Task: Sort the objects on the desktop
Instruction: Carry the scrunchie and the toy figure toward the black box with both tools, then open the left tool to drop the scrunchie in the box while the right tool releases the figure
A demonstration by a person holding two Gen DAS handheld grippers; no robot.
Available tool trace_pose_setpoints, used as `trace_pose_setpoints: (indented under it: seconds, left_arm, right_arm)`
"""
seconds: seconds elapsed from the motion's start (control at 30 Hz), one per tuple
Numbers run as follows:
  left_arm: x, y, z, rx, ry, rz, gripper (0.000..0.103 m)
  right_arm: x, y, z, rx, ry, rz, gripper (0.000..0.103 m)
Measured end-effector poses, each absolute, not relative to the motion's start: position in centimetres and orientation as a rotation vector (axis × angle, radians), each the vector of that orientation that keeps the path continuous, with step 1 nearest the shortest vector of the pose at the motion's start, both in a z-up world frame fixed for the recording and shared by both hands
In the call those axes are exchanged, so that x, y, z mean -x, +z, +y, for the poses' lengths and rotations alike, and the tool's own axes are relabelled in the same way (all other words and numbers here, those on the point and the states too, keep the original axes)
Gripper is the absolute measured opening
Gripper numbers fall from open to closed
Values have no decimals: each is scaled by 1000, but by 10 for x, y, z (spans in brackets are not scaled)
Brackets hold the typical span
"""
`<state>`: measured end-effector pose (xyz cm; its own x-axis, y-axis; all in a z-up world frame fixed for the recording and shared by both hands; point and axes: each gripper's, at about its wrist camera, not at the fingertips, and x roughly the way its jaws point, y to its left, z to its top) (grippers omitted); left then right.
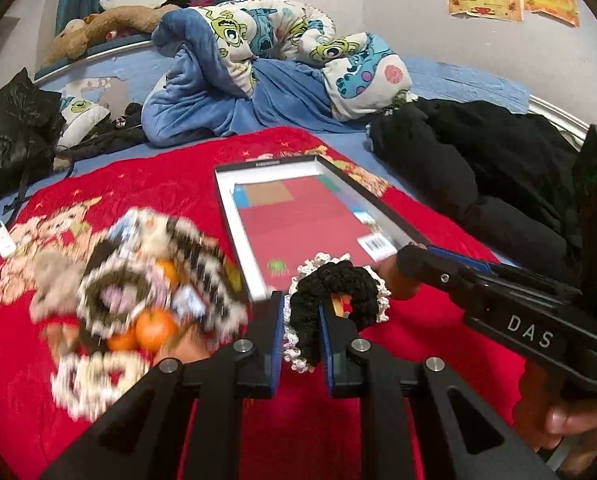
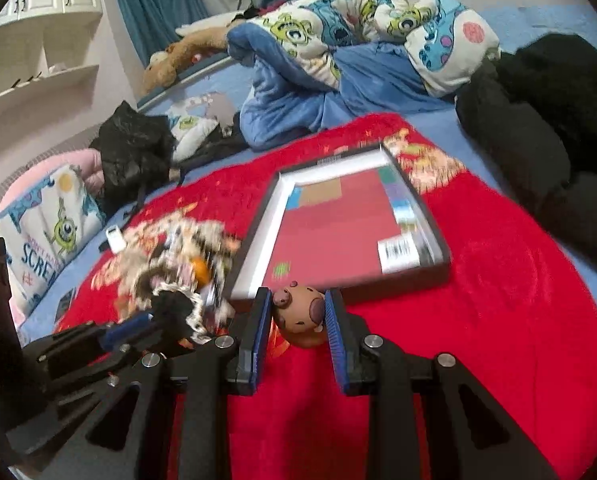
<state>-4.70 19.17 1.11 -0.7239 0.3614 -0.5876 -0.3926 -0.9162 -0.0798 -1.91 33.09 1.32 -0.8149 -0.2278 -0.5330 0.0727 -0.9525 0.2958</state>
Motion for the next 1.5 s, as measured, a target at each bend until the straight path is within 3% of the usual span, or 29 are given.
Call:
trace_pose_setpoints:
  seconds: [0.4, 0.63, 1.17, 1.27, 1.3, 1.37, 1.4, 1.43, 1.5]
  left_arm:
    - [147, -15, 227, 941, 2566, 20, 16]
    - [158, -49, 240, 971, 2537, 20, 16]
    - [155, -53, 245, 909, 2515, 23, 19]
    - [153, -52, 247, 898, 2510, 39, 25]
    - [152, -52, 248, 892, 2513, 46, 30]
    - [148, -49, 248, 864, 2522, 53, 50]
    - [147, -48, 247, 854, 2534, 49, 77]
    - [146, -47, 244, 847, 2548, 35, 96]
    - [146, -44, 238, 832, 2567, -6, 100]
  right_arm:
    - [122, -2, 362, -952, -2875, -443, 26]
    - [137, -25, 367, -1046, -2871, -418, 26]
    - [133, -34, 363, -995, -2922, -328, 26]
    - [131, -33, 365, -968, -2920, -351, 26]
    - [129, -32, 366, -943, -2926, -363, 27]
    - [123, -26, 370, -874, -2958, -380, 32]
    - [119, -21, 373, -840, -2975, -392, 41]
    - [116, -17, 376, -802, -2994, -410, 48]
    - [105, -8, 388, -697, -3032, -493, 81]
